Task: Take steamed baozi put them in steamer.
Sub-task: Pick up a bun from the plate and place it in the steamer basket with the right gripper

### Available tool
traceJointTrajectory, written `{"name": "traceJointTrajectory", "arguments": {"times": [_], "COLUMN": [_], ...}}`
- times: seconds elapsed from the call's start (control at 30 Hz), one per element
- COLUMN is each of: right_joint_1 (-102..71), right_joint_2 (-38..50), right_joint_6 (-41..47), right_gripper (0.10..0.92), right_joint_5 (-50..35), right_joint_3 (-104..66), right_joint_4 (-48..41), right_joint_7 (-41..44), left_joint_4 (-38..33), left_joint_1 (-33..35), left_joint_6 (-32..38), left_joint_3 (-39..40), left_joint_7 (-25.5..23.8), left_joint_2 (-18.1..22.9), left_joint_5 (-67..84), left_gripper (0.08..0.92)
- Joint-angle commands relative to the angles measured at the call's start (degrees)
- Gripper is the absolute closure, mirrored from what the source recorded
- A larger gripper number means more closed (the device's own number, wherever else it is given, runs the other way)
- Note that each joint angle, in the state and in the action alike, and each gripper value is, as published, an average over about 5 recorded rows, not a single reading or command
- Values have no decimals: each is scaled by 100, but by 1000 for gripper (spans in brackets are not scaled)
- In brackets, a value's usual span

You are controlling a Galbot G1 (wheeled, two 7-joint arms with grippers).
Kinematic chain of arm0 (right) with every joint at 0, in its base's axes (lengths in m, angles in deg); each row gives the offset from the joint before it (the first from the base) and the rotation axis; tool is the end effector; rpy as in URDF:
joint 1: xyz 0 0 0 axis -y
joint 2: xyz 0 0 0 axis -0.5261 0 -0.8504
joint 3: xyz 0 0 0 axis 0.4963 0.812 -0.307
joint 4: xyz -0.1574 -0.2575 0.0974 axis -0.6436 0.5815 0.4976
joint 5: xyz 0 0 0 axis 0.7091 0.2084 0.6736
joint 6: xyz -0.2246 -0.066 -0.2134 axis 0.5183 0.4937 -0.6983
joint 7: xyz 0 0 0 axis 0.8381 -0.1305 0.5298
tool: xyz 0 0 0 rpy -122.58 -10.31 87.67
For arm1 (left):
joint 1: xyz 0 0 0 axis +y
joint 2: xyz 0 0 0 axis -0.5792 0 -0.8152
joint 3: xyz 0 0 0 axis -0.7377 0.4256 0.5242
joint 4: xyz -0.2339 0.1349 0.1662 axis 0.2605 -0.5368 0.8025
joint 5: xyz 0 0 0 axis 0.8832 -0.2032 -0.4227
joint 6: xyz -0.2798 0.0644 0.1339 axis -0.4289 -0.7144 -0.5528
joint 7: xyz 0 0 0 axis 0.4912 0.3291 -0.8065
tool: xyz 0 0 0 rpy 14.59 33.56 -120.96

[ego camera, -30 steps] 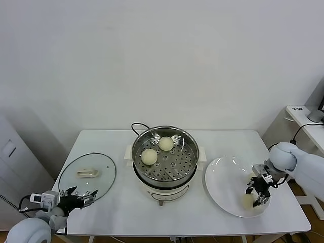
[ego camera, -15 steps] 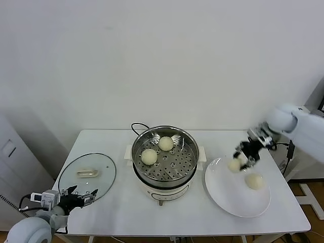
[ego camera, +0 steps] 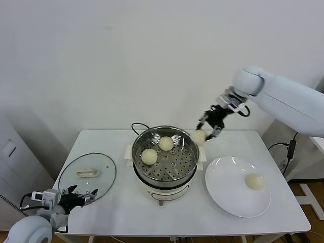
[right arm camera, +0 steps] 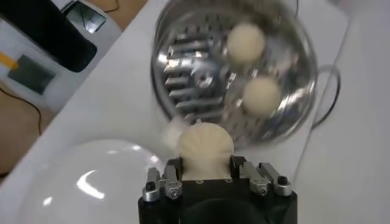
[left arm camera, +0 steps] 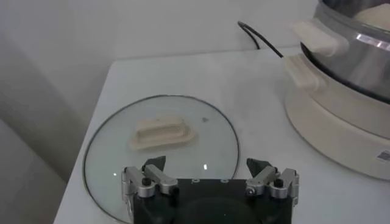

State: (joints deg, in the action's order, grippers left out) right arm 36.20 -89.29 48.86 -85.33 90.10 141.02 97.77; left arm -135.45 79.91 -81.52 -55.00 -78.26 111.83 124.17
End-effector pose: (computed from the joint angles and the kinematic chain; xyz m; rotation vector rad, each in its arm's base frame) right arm 0.5208 -0.0169 0.0149 2.0411 -1.1016 1.7888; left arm 0.2012 0.1161 -0.2219 -0.1795 -2.4580 -0.1148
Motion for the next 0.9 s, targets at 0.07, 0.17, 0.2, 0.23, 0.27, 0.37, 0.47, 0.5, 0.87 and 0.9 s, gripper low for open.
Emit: {"name": "traceJointTrajectory", "arguments": {"times": [0.07, 0.17, 0.2, 0.23, 0.27, 0.37, 0.47, 0.5, 0.87, 0.9], "right_joint_1": [-186, -324, -374, -425, -477, -638, -781, -820, -1198, -1236], "right_joint_2": [-1114, -1153, -1169, -1185, -1202, -1255, -1315, -1335, -1279, -1271], "right_joint_6": [-1545, -1875, -1969, -2060, -2132, -2277, -2435, -2488, -2813, -2831], "right_gripper": [541, 541, 541, 541, 541, 541, 541, 541, 541, 541], "right_joint_5": [621, 922, 1011, 1093, 1161, 1345, 1510, 1567, 2088, 2137], "right_joint_3": [-83, -100, -112, -131, -152, -236, -310, -330, -436, -452], "right_joint_4": [8, 184, 228, 272, 307, 382, 410, 418, 761, 777], "right_joint_7": [84, 119, 135, 152, 166, 194, 238, 253, 336, 336], "left_joint_4": [11, 16, 16, 15, 15, 15, 17, 17, 28, 30], "left_joint_1": [14, 9, 8, 9, 12, 35, 57, 61, 83, 83], "left_joint_6": [9, 15, 17, 18, 20, 28, 35, 36, 53, 53], "left_joint_3": [1, -1, -3, -6, -9, -22, -31, -33, -47, -46], "left_joint_7": [-3, -4, -4, -4, -3, -4, -7, -7, -11, -11], "left_joint_2": [-7, -7, -5, -3, -1, 4, 7, 8, 13, 15], "left_joint_5": [5, 5, 5, 6, 6, 7, 8, 8, 8, 8], "left_gripper": [177, 177, 177, 177, 177, 177, 177, 177, 177, 177]}}
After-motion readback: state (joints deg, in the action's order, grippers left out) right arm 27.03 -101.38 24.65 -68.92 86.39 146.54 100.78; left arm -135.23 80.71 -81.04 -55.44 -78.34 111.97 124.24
